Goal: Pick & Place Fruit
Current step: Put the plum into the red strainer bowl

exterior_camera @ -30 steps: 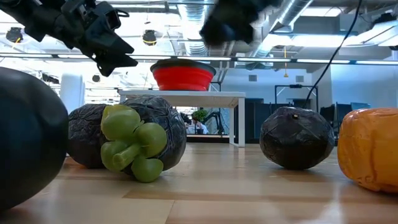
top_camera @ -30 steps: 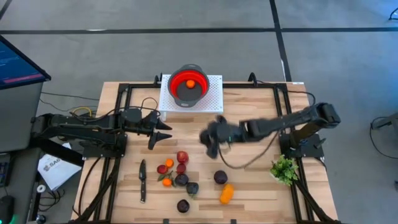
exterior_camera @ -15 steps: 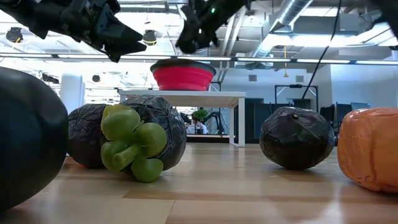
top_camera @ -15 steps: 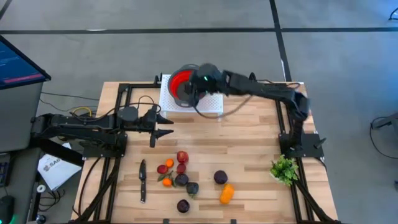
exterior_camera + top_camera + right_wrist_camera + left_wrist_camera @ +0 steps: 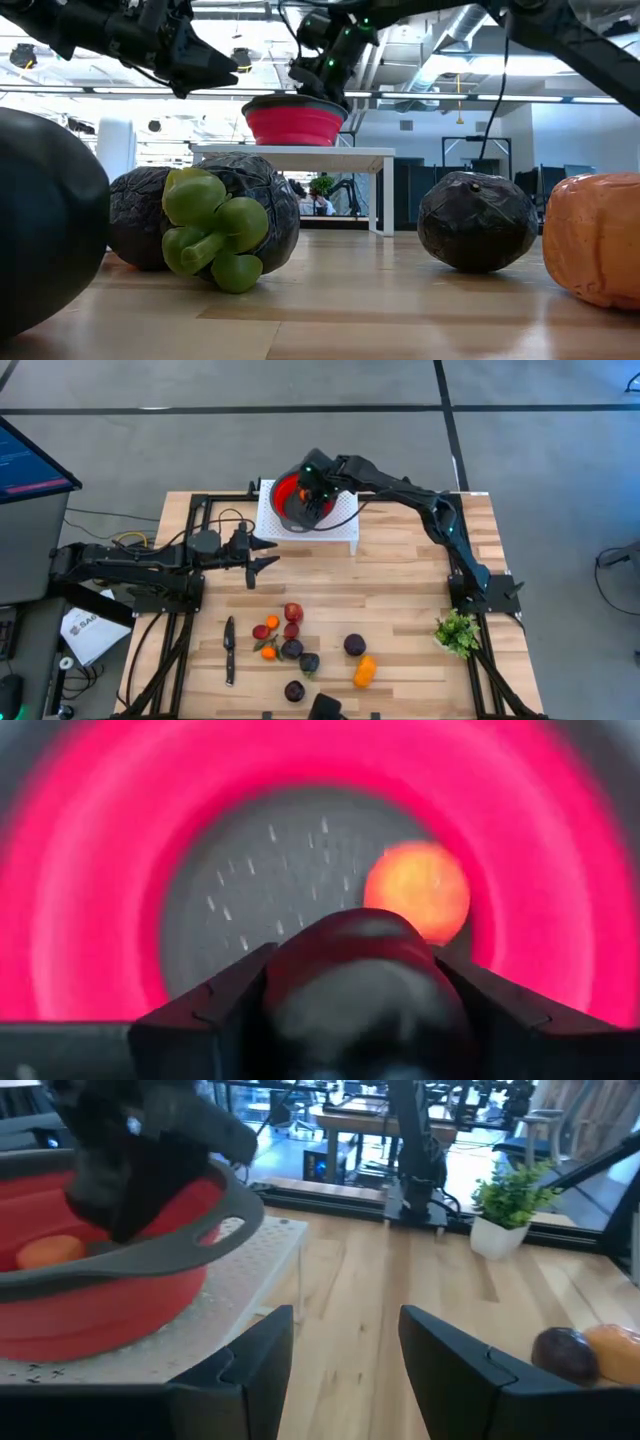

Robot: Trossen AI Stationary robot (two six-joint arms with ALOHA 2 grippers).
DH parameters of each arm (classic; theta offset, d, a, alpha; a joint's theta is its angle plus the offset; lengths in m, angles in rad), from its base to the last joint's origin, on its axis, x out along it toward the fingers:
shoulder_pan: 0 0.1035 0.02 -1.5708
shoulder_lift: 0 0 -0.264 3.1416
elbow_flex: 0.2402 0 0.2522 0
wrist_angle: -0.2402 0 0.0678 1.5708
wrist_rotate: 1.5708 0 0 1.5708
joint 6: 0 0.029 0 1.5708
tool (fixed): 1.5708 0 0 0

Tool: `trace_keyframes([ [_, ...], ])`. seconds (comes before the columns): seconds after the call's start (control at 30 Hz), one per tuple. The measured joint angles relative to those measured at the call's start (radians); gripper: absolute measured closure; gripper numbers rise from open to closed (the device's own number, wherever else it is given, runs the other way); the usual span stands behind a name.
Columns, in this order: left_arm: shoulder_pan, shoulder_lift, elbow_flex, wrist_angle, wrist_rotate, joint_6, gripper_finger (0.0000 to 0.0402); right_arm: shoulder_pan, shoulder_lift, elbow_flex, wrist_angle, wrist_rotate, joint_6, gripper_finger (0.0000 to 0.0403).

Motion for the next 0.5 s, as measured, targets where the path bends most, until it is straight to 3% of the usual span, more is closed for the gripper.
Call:
trace_keyframes([
  [0.5, 0.000, 0.000, 0.000, 0.002, -0.036, 0.000, 0.0225, -0.005, 0.004, 0.000, -0.048, 0.000, -0.015, 0.0161],
])
